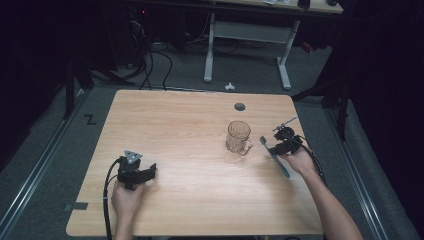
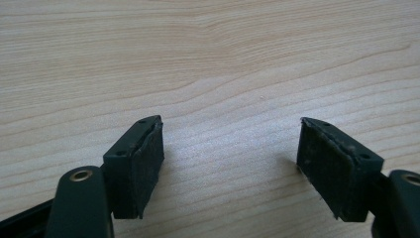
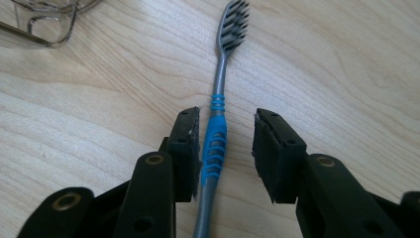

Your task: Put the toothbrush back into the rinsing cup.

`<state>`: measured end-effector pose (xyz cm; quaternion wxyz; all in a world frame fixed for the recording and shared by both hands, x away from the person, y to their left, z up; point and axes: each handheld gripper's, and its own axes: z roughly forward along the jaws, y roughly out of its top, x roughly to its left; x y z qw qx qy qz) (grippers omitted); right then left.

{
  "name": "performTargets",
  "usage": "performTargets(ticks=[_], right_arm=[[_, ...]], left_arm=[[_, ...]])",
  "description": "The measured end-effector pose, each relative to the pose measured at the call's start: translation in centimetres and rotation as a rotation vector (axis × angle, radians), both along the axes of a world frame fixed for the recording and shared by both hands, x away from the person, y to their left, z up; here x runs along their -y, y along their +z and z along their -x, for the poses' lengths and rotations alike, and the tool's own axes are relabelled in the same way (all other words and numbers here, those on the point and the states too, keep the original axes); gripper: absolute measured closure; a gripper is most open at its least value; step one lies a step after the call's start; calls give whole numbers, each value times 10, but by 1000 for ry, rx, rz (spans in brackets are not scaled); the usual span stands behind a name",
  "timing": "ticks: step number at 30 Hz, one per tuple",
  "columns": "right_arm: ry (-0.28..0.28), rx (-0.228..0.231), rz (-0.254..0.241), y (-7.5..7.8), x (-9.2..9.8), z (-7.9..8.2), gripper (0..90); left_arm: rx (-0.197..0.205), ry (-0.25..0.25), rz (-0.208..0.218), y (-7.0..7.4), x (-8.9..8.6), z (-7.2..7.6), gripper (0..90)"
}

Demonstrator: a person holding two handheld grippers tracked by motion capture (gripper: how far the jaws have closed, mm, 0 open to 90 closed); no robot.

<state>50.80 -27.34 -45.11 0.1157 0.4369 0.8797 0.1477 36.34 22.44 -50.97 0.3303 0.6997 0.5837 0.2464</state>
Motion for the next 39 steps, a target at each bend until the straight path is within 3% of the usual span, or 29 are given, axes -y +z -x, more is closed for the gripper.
performTargets(ticks=[11, 19, 39], right_arm=[[-11, -58, 14, -5, -5, -9, 665], [-1, -90, 68, -8, -13, -12, 734], [8, -148, 88, -8, -15, -18, 784]], left_arm=[[0, 0, 1, 0, 0, 0, 269], [0, 0, 3, 0, 0, 0, 268], [0, 0, -4, 0, 0, 0, 269]])
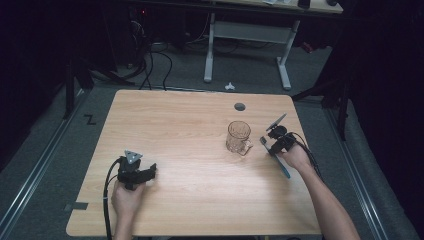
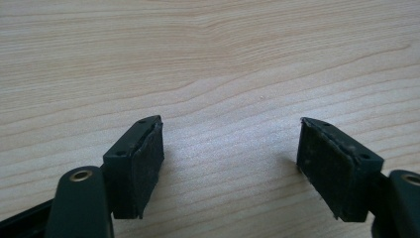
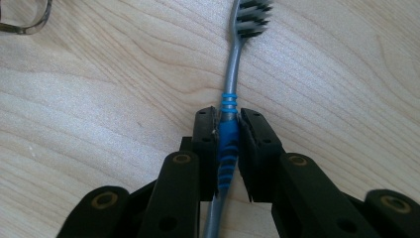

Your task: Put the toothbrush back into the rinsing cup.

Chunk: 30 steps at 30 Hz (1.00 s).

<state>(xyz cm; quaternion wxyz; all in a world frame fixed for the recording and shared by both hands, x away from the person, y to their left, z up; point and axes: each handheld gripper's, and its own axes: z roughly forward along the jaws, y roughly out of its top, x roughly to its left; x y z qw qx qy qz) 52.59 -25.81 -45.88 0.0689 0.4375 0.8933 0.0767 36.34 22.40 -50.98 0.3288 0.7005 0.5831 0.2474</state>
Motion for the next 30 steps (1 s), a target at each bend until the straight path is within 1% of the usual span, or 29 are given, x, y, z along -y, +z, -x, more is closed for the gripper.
performTargets(ticks=[5, 9, 15, 20, 24, 30], right_arm=[[1, -3, 4, 0, -1, 0, 793], [8, 11, 5, 1, -1, 1, 799], [-5, 43, -41, 8, 3, 5, 801], [2, 79, -77, 16, 8, 9, 801], [3, 106, -120, 25, 12, 15, 801], [30, 161, -144, 35, 12, 25, 801]], left_arm=[[0, 0, 2, 0, 0, 0, 269], [1, 0, 3, 0, 0, 0, 268], [0, -1, 2, 0, 0, 0, 268], [0, -1, -1, 0, 0, 0, 268], [0, -1, -1, 0, 0, 0, 268], [0, -1, -2, 0, 0, 0, 268]])
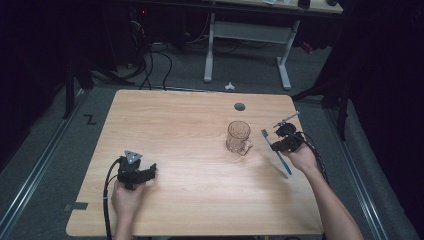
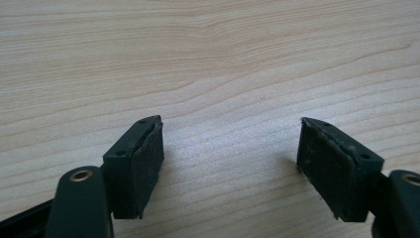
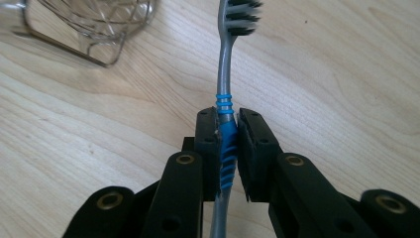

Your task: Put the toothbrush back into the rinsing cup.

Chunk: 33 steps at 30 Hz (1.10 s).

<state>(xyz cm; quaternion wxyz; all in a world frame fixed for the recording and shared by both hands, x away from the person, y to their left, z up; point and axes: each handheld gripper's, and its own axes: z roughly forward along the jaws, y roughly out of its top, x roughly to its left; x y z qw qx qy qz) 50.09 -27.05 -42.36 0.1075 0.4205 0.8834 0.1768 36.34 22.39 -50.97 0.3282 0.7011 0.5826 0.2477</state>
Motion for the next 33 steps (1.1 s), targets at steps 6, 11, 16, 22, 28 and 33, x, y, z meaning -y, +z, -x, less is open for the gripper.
performTargets(ticks=[6, 11, 16, 22, 28, 33], right_arm=[[16, 43, -34, 9, -1, 7, 802], [25, 71, -79, 15, -1, 13, 802], [36, 103, -135, 21, 1, 18, 802], [49, 137, -204, 28, 3, 24, 803], [74, 173, -261, 32, 1, 30, 803], [94, 204, -299, 38, -2, 36, 803]], left_arm=[[0, 0, 0, 0, 0, 0, 268], [0, 0, -1, 0, 0, 0, 269], [0, 0, -3, 0, 0, 0, 269], [1, 0, -3, 0, 0, 0, 270], [1, 0, -4, 0, 0, 0, 269], [0, -2, -4, 0, 0, 0, 269]])
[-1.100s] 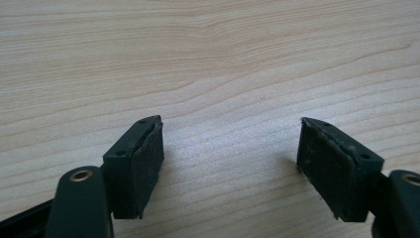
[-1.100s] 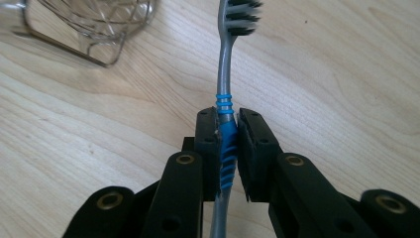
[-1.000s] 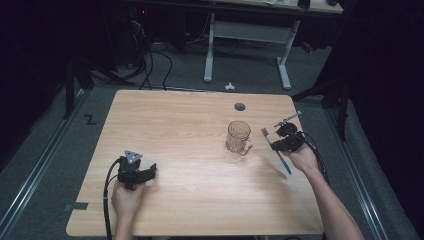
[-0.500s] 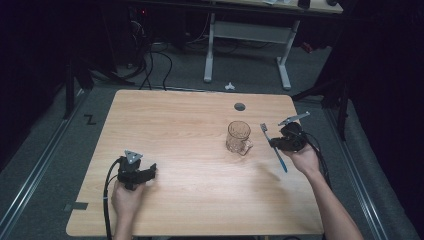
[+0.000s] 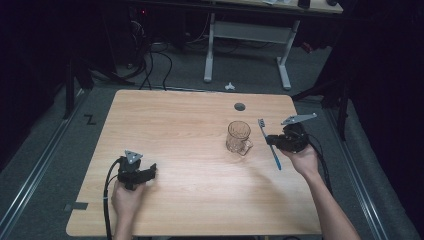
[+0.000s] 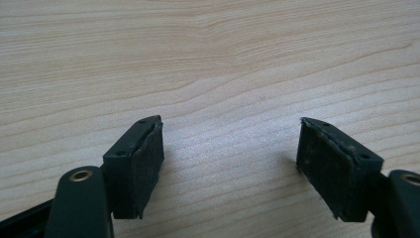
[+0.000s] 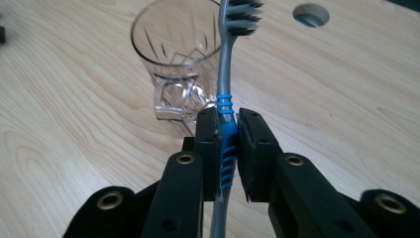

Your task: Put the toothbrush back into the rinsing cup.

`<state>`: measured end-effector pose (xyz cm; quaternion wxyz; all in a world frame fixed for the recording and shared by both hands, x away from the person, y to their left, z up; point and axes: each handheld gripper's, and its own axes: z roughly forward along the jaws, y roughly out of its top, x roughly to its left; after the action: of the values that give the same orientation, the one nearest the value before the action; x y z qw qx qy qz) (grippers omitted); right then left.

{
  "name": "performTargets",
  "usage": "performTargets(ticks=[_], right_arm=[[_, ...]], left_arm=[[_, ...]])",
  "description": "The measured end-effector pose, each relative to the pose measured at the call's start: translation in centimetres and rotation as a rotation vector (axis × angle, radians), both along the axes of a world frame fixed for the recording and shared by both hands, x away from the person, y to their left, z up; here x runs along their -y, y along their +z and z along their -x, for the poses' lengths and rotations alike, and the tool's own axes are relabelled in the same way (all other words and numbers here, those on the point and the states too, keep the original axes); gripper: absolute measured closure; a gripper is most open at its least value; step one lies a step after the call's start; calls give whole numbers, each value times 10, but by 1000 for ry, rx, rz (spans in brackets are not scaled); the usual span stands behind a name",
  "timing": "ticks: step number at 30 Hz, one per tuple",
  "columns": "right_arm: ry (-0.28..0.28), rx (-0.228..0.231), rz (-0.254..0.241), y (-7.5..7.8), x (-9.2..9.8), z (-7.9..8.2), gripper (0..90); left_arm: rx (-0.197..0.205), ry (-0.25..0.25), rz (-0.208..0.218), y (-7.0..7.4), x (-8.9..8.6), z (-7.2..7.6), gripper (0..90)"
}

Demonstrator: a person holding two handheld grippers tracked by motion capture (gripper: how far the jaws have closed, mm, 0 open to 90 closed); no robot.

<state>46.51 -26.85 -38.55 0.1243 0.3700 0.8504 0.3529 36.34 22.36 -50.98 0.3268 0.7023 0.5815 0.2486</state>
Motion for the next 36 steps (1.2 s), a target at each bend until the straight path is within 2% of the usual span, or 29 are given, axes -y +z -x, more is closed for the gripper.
performTargets(ticks=[10, 26, 36], right_arm=[[21, 40, -58, 8, -4, 6, 803], [48, 97, -93, 15, -13, 12, 803], [55, 111, -135, 16, -17, 9, 803]], left_arm=[[1, 1, 0, 0, 0, 0, 269], [0, 1, -4, 0, 1, 0, 269], [0, 1, -7, 0, 1, 0, 269]])
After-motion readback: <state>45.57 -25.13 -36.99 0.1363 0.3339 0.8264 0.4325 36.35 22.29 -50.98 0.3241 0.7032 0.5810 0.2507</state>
